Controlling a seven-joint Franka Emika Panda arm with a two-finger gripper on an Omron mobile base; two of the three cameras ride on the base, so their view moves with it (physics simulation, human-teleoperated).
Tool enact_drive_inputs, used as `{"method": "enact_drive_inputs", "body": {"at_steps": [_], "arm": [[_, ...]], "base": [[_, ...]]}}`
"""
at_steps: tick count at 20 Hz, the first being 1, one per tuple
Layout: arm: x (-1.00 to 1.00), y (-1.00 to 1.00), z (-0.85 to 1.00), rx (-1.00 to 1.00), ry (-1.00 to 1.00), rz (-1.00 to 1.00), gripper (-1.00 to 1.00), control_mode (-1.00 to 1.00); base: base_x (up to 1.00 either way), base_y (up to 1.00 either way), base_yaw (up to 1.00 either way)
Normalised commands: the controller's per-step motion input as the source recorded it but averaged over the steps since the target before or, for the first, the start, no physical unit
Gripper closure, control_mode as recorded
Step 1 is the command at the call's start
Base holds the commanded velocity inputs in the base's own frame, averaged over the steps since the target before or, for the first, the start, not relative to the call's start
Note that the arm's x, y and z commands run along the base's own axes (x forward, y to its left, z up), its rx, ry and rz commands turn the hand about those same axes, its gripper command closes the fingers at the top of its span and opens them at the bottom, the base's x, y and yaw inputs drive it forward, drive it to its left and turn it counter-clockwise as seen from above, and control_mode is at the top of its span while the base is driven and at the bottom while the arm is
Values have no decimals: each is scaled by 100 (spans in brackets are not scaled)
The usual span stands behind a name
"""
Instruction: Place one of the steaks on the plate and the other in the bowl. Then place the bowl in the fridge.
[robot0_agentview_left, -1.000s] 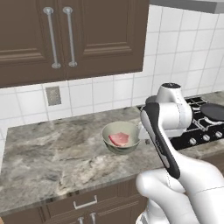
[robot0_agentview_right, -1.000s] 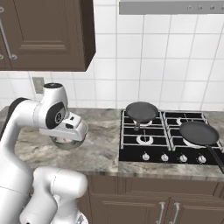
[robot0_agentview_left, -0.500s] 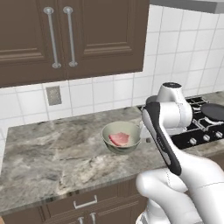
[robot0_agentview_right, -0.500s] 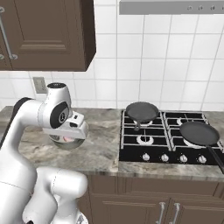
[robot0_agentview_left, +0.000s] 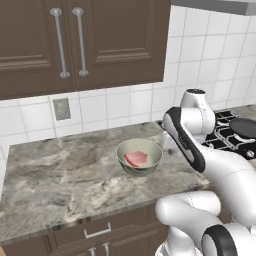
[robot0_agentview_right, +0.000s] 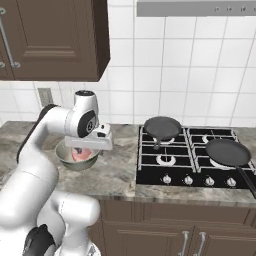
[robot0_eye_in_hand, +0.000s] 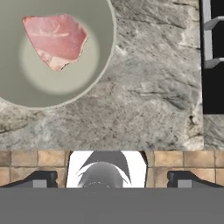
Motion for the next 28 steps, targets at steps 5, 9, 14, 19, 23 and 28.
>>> {"method": "enact_drive_inputs", "body": {"at_steps": [5, 9, 14, 19, 23, 28], "arm": [[52, 12, -4, 0, 0, 0, -100, -100], [48, 4, -38, 0, -10, -4, -100, -100], [26, 3, -50, 2, -1, -2, -100, -100], [26, 11, -9, 4, 0, 0, -100, -100], [33, 7, -21, 0, 0, 0, -100, -100], [39, 1, -25, 0, 0, 0, -100, -100]], "base": [[0, 0, 0], [0, 0, 0], [0, 0, 0], [0, 0, 0], [0, 0, 0], [0, 0, 0]]}}
